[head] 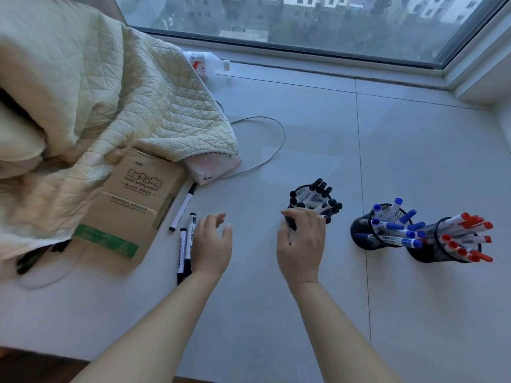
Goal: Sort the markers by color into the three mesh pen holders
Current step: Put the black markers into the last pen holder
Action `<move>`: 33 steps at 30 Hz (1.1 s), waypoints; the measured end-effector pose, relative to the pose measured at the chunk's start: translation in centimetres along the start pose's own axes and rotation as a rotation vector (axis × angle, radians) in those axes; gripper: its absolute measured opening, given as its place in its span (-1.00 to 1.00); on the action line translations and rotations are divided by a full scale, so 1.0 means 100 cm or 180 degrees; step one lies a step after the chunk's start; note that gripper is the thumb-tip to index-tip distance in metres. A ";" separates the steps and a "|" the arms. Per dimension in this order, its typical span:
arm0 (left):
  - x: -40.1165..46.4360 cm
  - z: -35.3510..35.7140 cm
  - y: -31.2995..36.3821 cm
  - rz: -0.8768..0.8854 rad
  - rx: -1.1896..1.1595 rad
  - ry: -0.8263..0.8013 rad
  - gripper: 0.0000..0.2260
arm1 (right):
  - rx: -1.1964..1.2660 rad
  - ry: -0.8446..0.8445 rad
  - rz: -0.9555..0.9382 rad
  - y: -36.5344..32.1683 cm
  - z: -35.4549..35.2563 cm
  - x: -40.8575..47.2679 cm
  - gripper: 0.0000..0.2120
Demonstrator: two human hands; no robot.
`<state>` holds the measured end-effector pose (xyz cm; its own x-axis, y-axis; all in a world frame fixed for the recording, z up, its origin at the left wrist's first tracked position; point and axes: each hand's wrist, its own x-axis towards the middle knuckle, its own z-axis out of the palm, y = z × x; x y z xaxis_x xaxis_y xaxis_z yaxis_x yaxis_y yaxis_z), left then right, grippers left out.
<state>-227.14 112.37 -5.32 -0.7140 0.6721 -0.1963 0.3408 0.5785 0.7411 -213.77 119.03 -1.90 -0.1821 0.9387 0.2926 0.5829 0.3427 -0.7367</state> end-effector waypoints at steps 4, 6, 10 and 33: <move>-0.001 -0.026 -0.049 -0.0623 0.0166 0.0415 -0.82 | 0.0170 -0.0885 0.0383 -0.006 0.038 -0.036 -0.83; 0.001 -0.035 -0.066 -0.0798 0.0255 0.0483 -0.81 | 0.0065 -0.1485 0.0783 -0.007 0.059 -0.050 -0.81; 0.014 -0.043 -0.082 -0.0539 0.0438 0.0286 -0.76 | -0.0187 -0.2139 0.1278 -0.015 0.098 -0.065 -0.76; 0.043 -0.041 -0.097 -0.0256 0.0881 -0.0159 -0.72 | -0.1069 -0.2181 0.1395 -0.025 0.155 -0.069 -0.69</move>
<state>-236.00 107.75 -10.74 -0.7169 0.6368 -0.2838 0.4431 0.7304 0.5198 -226.26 112.26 -11.51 -0.2596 0.8355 -0.4842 0.8942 0.0186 -0.4472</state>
